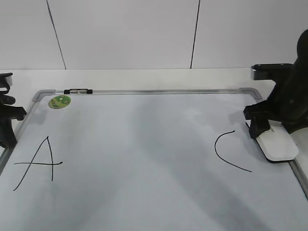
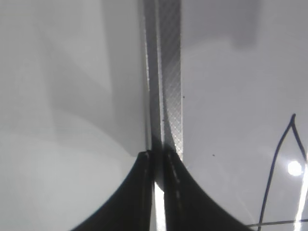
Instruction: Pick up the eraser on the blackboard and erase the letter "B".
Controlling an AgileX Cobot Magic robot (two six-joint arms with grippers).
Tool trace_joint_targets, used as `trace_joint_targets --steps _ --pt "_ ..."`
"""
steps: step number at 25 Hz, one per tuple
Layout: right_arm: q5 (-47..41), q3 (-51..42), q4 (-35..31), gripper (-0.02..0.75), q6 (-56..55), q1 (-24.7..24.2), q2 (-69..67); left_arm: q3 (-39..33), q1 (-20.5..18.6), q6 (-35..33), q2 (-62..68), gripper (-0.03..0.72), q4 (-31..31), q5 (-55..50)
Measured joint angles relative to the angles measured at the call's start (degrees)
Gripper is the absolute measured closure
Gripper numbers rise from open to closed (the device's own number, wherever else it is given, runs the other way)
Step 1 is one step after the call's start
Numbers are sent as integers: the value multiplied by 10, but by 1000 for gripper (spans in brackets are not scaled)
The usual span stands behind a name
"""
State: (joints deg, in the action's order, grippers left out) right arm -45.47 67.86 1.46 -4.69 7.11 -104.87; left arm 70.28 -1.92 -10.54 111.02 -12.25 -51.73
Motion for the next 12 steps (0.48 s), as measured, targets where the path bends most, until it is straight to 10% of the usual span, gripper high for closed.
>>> trace_joint_targets --steps 12 --pt "4 0 -33 178 17 -7 0 0 0 0 0 671 0 -1"
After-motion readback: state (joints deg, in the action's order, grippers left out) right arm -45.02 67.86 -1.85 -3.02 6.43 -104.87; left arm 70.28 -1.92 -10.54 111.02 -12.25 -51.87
